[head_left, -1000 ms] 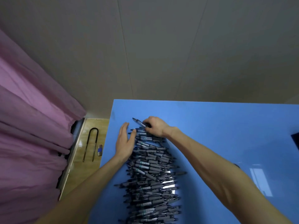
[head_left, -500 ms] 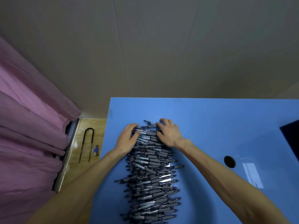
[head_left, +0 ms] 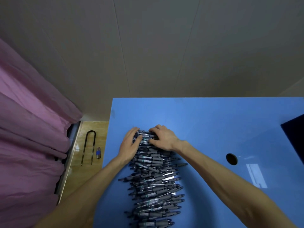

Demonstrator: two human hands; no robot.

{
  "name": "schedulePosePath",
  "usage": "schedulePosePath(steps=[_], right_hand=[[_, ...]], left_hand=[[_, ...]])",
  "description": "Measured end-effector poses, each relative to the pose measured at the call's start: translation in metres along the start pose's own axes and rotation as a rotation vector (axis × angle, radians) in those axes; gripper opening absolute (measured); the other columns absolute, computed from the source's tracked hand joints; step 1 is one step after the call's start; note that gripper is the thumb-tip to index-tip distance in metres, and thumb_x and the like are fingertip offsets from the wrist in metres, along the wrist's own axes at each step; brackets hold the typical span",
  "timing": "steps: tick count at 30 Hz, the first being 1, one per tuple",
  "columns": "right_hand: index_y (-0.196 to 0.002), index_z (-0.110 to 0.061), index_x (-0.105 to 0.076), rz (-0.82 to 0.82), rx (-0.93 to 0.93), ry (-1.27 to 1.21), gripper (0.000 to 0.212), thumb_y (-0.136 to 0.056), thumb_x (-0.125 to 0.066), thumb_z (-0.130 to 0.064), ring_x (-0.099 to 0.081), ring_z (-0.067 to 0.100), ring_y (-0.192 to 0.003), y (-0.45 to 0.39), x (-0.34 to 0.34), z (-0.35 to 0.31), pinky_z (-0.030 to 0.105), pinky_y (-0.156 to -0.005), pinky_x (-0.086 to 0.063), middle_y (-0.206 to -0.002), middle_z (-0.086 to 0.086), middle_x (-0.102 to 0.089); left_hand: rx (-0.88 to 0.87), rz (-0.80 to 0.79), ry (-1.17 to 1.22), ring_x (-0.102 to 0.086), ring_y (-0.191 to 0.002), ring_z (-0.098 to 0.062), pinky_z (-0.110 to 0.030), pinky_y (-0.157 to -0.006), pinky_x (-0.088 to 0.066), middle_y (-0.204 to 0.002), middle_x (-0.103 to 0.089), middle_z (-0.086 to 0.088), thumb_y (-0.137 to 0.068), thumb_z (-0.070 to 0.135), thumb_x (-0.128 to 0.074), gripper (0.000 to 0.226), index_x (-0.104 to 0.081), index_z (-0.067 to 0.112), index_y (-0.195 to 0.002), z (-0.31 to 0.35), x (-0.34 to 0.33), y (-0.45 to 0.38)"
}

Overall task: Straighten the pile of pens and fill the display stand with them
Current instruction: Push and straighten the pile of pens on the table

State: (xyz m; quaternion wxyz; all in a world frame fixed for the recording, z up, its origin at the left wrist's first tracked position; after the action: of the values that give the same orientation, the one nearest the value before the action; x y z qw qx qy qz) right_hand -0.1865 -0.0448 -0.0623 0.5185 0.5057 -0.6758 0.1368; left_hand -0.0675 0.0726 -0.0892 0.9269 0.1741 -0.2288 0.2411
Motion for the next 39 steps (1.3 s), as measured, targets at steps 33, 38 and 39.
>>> schedulePosePath(steps=[33, 38, 39], right_hand=[[-0.138, -0.015, -0.054, 0.070, 0.030, 0.165, 0.053, -0.106, -0.031, -0.050, -0.048, 0.029, -0.122, -0.001, -0.002, -0.016, 0.046, -0.106, -0.038, -0.137, 0.007, -0.052], [-0.148, -0.014, -0.043, 0.054, 0.052, 0.164, 0.057, -0.106, -0.032, -0.051, -0.045, 0.031, -0.130, -0.005, 0.001, -0.016, 0.048, -0.110, -0.034, -0.143, 0.009, -0.051], [-0.152, -0.014, -0.039, 0.060, 0.051, 0.143, 0.059, -0.106, -0.032, -0.051, -0.042, 0.030, -0.135, -0.004, 0.001, -0.013, 0.048, -0.113, -0.031, -0.147, 0.009, -0.050]], left_hand=[[0.108, 0.118, 0.073, -0.016, -0.154, -0.008, -0.022, -0.117, -0.015, -0.170, -0.017, 0.008, -0.108, 0.041, -0.046, 0.059, -0.029, 0.022, -0.160, 0.003, 0.006, 0.036], [0.153, 0.159, 0.143, -0.020, -0.154, -0.010, -0.026, -0.121, -0.016, -0.168, -0.023, 0.006, -0.108, 0.042, -0.046, 0.059, -0.031, 0.020, -0.160, 0.000, 0.013, 0.042], [0.155, 0.159, 0.145, -0.020, -0.154, -0.010, -0.025, -0.120, -0.016, -0.168, -0.023, 0.006, -0.108, 0.042, -0.046, 0.059, -0.030, 0.020, -0.160, -0.001, 0.013, 0.045]])
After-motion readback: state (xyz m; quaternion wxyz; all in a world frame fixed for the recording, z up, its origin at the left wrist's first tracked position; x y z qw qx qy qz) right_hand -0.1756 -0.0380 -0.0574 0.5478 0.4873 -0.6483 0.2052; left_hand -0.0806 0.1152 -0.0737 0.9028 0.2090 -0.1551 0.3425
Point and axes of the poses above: each hand's wrist, its own y-axis away from the middle knuckle, its own x-axis out of the back of the hand, z = x × y, the point moved 8 cm from there along -y, towards the middle knuckle
